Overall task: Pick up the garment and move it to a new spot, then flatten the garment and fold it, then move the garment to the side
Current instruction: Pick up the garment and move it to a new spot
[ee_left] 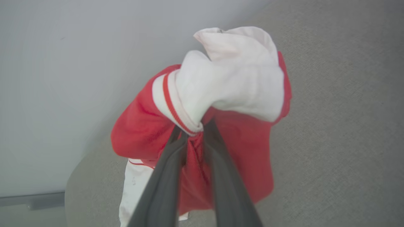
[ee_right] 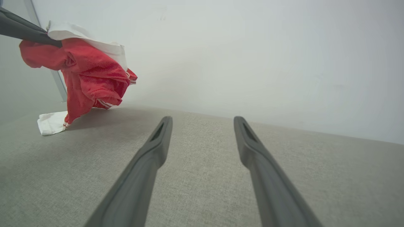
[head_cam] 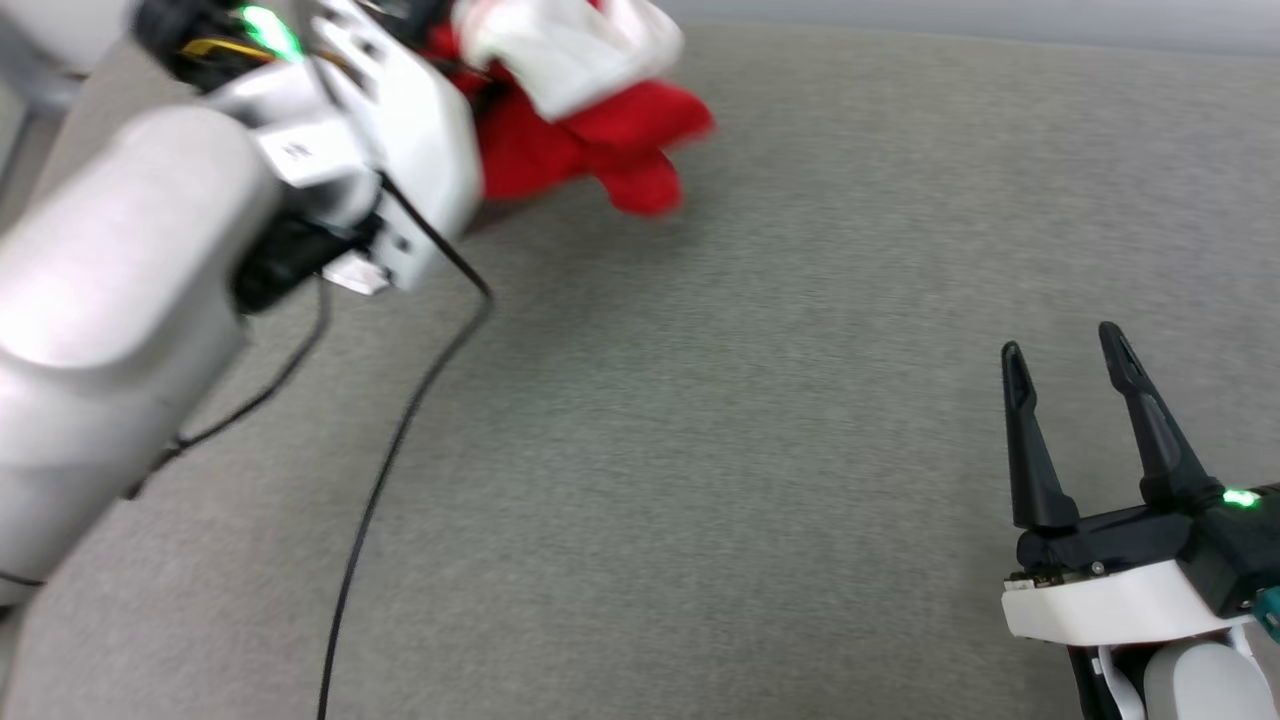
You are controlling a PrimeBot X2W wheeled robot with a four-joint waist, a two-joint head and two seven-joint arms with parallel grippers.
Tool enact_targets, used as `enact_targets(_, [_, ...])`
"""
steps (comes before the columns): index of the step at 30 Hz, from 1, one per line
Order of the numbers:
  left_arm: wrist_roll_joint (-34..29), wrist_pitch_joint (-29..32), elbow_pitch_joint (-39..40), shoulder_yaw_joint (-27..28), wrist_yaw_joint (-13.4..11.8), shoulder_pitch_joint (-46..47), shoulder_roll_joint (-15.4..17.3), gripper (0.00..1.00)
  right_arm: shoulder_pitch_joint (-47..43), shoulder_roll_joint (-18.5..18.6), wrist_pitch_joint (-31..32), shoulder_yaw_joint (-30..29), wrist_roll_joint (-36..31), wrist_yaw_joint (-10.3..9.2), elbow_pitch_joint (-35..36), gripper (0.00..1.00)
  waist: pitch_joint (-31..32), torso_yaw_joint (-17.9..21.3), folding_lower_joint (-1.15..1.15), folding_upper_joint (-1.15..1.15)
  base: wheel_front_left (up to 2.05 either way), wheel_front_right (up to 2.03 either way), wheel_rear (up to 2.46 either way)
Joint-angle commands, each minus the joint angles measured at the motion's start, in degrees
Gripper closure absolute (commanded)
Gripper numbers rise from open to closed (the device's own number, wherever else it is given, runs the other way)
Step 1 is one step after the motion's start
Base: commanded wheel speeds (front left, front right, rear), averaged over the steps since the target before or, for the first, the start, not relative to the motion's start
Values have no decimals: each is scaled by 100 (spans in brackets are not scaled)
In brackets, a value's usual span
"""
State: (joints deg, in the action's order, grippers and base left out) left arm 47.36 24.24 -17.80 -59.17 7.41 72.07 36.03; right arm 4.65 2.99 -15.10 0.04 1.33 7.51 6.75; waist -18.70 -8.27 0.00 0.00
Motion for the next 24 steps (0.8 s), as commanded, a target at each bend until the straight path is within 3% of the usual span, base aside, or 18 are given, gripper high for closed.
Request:
enact_targets(1, [-29,-41,46,-67,1,57,-71,100,-19,-18,-11,-6,39,-4,-17,0,76,262,0,0,0,0,0])
enact_targets(13, [160,-687,-215,-1176,1,263,-1425,100,59,-19,-11,-211,344,-4,55,0,-92,1361,0,0,0,0,0])
enact_targets(20, [234,-1039,-821,-1393,1,-121,-2177,100,127,-19,-10,-374,490,-4,115,0,-321,1741,0,0,0,0,0])
enact_targets(24, [-5,-881,-1001,-1424,2,-662,-2541,100,126,-18,-10,-421,518,-4,125,0,-413,1846,0,0,0,0,0])
